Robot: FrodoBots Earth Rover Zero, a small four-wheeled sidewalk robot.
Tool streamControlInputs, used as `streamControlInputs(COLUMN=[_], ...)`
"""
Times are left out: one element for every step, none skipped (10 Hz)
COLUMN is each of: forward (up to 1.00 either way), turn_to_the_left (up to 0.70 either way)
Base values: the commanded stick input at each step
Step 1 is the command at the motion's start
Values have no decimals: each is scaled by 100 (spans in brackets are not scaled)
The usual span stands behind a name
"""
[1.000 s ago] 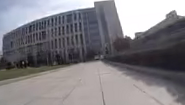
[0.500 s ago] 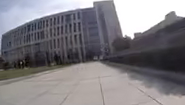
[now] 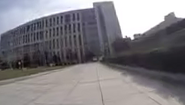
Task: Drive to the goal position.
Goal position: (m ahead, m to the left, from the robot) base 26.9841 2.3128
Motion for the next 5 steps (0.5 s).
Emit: streamControlInputs(forward=[100, 100, 100, 100, 100], turn_to_the_left=[0, 0, 0, 0, 0])
